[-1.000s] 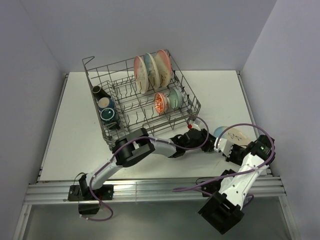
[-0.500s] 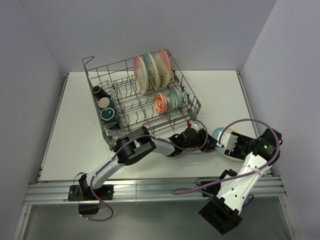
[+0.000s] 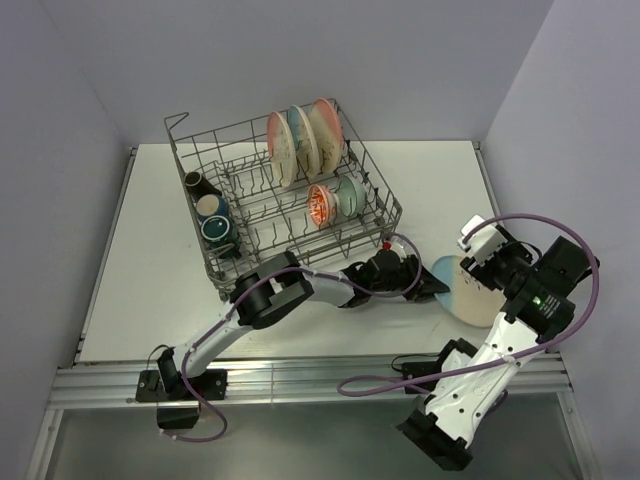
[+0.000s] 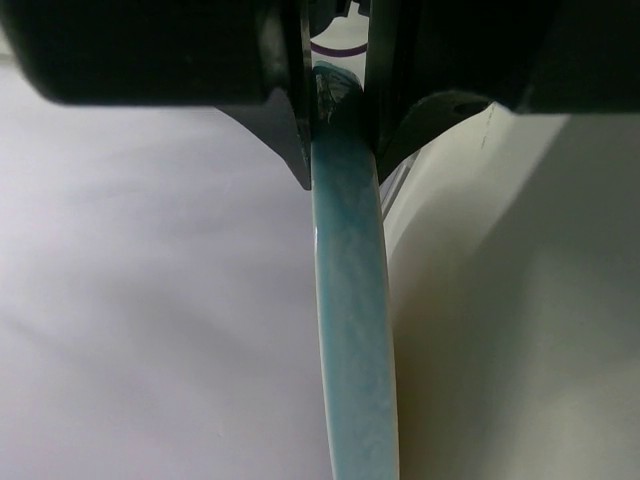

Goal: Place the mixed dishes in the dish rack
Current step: Pass the plate from the right arm to the left, then pass the plate from the left arm to the right

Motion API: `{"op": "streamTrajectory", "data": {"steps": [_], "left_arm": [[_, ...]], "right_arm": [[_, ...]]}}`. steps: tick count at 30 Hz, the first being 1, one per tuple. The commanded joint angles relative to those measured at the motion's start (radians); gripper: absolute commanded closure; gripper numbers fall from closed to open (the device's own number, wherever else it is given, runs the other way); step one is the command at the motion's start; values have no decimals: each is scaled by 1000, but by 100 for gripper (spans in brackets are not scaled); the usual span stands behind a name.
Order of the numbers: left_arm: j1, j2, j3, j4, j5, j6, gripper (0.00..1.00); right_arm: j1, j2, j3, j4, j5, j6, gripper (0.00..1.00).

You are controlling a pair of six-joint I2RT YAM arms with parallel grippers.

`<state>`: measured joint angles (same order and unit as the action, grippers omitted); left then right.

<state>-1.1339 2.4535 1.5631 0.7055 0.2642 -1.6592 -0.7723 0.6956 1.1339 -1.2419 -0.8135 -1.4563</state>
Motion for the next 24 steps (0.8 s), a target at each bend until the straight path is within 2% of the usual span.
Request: {"op": "streamTrajectory", "data": {"steps": [1, 8, 16, 24], "left_arm": [[39, -62, 129, 181, 44, 72, 100], [42, -80, 221, 143, 96, 147, 100], [77, -109, 271, 127, 133, 162, 100], [132, -155, 380, 20, 148, 203, 100]], "right_arm": [[2, -10, 69, 27, -73, 163, 43], [2, -12, 159, 1, -157, 298, 42], [2, 5, 226, -7, -219, 453, 42], [2, 41, 355, 143, -326, 861, 41]]}}
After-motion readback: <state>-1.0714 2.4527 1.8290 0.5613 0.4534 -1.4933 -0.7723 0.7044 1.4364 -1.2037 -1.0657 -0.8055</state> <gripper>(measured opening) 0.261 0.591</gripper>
